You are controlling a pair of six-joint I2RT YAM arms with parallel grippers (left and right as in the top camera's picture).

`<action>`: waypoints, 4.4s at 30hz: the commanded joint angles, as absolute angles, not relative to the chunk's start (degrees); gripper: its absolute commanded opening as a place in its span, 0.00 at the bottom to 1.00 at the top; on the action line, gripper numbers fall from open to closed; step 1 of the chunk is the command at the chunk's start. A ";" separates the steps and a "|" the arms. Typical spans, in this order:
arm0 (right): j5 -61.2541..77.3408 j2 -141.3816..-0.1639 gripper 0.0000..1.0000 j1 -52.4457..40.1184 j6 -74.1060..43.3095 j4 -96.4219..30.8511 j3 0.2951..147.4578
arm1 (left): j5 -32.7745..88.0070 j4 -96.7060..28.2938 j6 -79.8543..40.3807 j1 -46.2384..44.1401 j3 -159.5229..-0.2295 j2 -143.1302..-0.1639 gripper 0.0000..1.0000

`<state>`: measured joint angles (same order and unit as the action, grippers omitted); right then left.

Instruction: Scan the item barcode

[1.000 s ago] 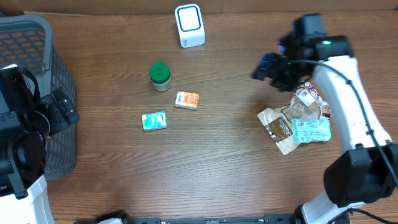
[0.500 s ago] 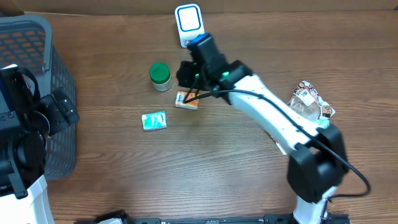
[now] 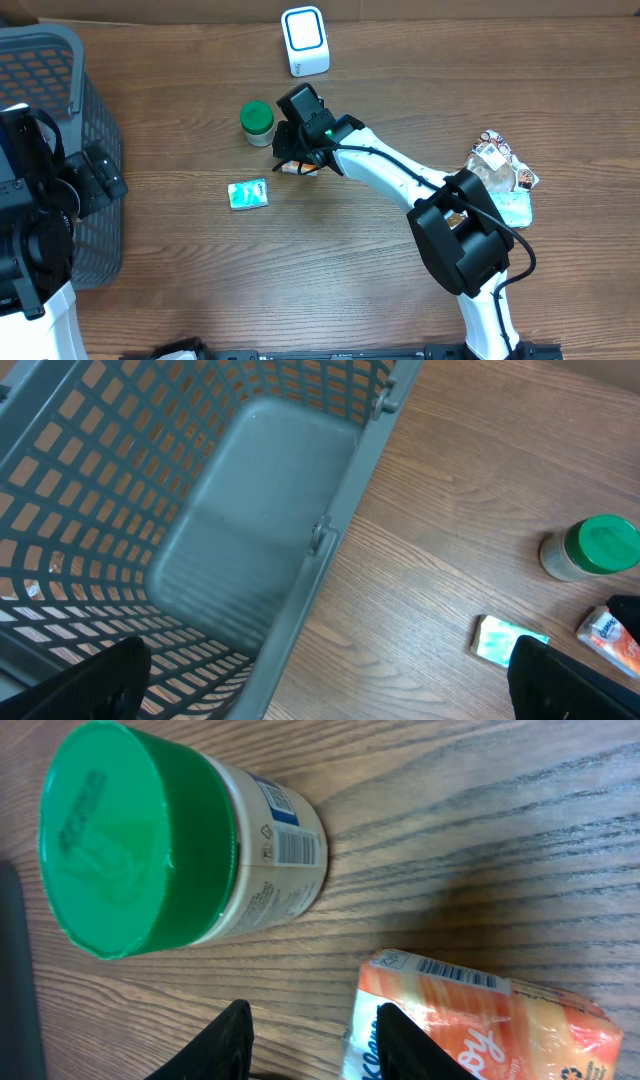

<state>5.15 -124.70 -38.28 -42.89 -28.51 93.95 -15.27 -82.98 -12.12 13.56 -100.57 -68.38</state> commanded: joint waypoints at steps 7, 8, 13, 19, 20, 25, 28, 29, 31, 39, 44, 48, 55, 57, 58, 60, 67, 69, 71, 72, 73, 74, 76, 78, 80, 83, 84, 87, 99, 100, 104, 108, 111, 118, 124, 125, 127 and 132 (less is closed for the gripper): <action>5.21 -124.38 0.41 -38.26 -43.70 -31.35 93.58 | -15.84 -82.94 -13.32 13.87 -101.73 -67.88 1.00; 5.21 -124.38 0.41 -38.26 -43.70 -31.38 93.58 | -15.84 -82.91 -13.32 13.85 -101.73 -67.88 1.00; 5.21 -124.40 0.40 -38.26 -43.44 -33.56 93.58 | -15.84 -82.91 -13.32 13.85 -101.73 -67.88 1.00; 5.43 -124.38 0.40 -38.24 -39.75 -39.18 93.58 | -15.84 -82.91 -13.32 13.87 -101.71 -67.88 1.00; 5.43 -124.40 0.40 -38.24 -38.81 -39.97 93.58 | -15.84 -82.94 -13.32 13.85 -101.73 -67.88 1.00; 5.41 -124.40 0.41 -37.15 -31.46 -43.83 93.58 | -15.84 -82.91 -13.32 13.85 -101.71 -67.88 1.00; 5.43 -124.38 0.42 -35.57 -25.47 -45.28 93.60 | -15.84 -82.94 -13.32 13.85 -101.71 -67.88 0.99; 5.45 -124.38 0.46 -35.07 -22.98 -45.67 93.60 | -15.84 -82.94 -13.32 13.85 -101.73 -67.88 1.00; 7.86 -124.38 0.52 -33.78 -17.96 -46.26 93.89 | -15.84 -82.94 -13.32 13.85 -101.71 -67.88 1.00; 9.89 -124.38 0.59 -29.78 4.25 -56.16 99.72 | -15.84 -82.91 -13.32 13.85 -101.73 -67.88 1.00; 3.36 -124.38 0.59 -30.22 11.07 -58.81 100.57 | -15.84 -82.91 -13.32 13.85 -101.71 -67.88 1.00; 1.21 -124.38 0.57 -30.57 9.02 -58.54 100.57 | -15.84 -82.91 -13.32 13.85 -101.71 -67.88 1.00; -16.69 -124.38 0.28 -27.22 -34.37 -61.28 100.55 | -15.84 -82.94 -13.32 13.85 -101.71 -67.88 1.00; -12.29 -124.38 0.15 -25.89 -37.43 -62.06 100.44 | -15.84 -82.94 -13.32 13.85 -101.71 -67.88 1.00; -9.58 -124.38 0.10 -25.39 -37.56 -62.22 100.40 | -15.84 -82.94 -13.32 13.85 -101.73 -67.88 1.00; -4.54 -124.38 0.05 -24.99 -37.56 -62.33 99.90 | -15.84 -82.91 -13.32 13.85 -101.73 -67.88 1.00; 5.30 -124.38 0.04 -26.44 -38.87 -62.26 95.48 | -15.84 -82.94 -13.32 13.85 -101.71 -67.88 0.99; 6.57 -124.38 0.04 -27.20 -38.89 -62.02 94.19 | -15.84 -82.91 -13.32 13.85 -101.73 -67.88 1.00; 6.48 -124.38 0.04 -27.83 -39.05 -61.73 93.62 | -15.84 -82.91 -13.32 13.85 -101.71 -67.88 1.00; 6.31 -124.38 0.04 -28.08 -39.07 -60.93 93.41 | -15.84 -82.94 -13.32 13.87 -101.73 -67.88 1.00; 6.04 -124.38 0.04 -28.18 -39.09 -60.12 93.34 | -15.84 -82.94 -13.30 13.85 -101.73 -67.88 1.00; 5.61 -124.38 0.04 -28.23 -39.09 -59.05 93.34 | -15.84 -82.91 -13.32 13.85 -101.73 -67.88 1.00; 3.95 -124.38 0.04 -28.23 -39.29 -56.77 93.34 | -15.84 -82.94 -13.32 13.85 -101.73 -67.88 1.00; 2.31 -124.38 0.04 -28.23 -39.27 -54.24 93.34 | -15.84 -82.91 -13.32 13.85 -101.73 -67.88 0.99; 1.06 -124.38 0.04 -28.23 -39.22 -51.51 93.34 | -15.84 -82.91 -13.32 13.85 -101.73 -67.88 1.00; 1.48 -124.38 0.04 -28.36 -34.26 -46.13 93.34 | -15.84 -82.94 -13.32 13.85 -101.71 -67.88 1.00; 2.37 -124.38 0.05 -28.51 -31.07 -44.38 93.34 | -15.84 -82.91 -13.32 13.85 -101.73 -67.88 1.00; 4.80 -124.38 0.13 -28.82 -24.05 -41.41 93.34 | -15.84 -82.91 -13.32 13.85 -101.71 -67.88 1.00; 23.70 -124.20 0.66 -23.59 -28.32 -45.39 93.80 | -15.84 -82.94 -13.30 13.85 -101.73 -67.88 1.00; 25.63 -124.20 0.63 -23.49 -28.34 -45.45 93.80 | -15.84 -82.94 -13.32 13.85 -101.71 -67.88 1.00; 26.41 -124.22 0.56 -24.47 -29.47 -45.15 93.80 | -15.84 -82.91 -13.32 13.85 -101.73 -67.88 1.00; 23.64 -124.22 0.56 -26.13 -34.04 -45.08 93.80 | -15.84 -82.94 -13.32 13.85 -101.73 -67.88 1.00; 20.18 -124.33 0.55 -27.55 -36.64 -45.08 93.80 | -15.84 -82.94 -13.32 13.85 -101.73 -67.88 1.00; 15.46 -124.38 0.41 -30.39 -39.53 -42.98 93.69 | -15.84 -82.91 -13.32 13.85 -101.71 -67.88 1.00; 12.03 -125.36 0.33 -32.49 -42.06 -42.41 93.69 | -15.84 -82.94 -13.30 13.85 -101.73 -67.88 1.00; 12.01 -125.80 0.33 -32.67 -42.04 -42.24 93.69 | -15.84 -82.94 -13.32 13.85 -101.73 -67.88 1.00; 12.03 -126.87 0.32 -32.91 -42.22 -41.74 93.69 | -15.84 -82.94 -13.32 13.87 -101.73 -67.88 1.00; 12.05 -129.10 0.27 -32.95 -42.22 -40.75 93.69 | -15.84 -82.91 -13.32 13.85 -101.71 -67.88 1.00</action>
